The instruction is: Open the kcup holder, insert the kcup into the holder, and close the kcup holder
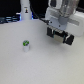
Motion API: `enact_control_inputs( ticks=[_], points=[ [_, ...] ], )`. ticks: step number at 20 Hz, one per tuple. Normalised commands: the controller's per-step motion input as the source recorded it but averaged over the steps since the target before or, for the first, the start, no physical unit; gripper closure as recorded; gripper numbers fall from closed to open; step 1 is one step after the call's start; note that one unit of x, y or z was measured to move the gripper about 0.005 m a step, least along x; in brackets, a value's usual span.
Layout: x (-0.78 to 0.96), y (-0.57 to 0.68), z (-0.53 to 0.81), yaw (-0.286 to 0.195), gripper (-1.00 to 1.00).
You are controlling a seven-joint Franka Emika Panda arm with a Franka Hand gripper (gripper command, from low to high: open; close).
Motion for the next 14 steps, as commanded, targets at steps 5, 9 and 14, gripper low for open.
enact_control_inputs(
  ticks=[5,9,14],
  points=[
    [0.61,-0.43,0.2,-0.071,1.0],
    [0.5,-0.48,0.17,-0.076,1.0],
    [0.14,-0.27,-0.03,-0.062,-1.0]
  ],
)
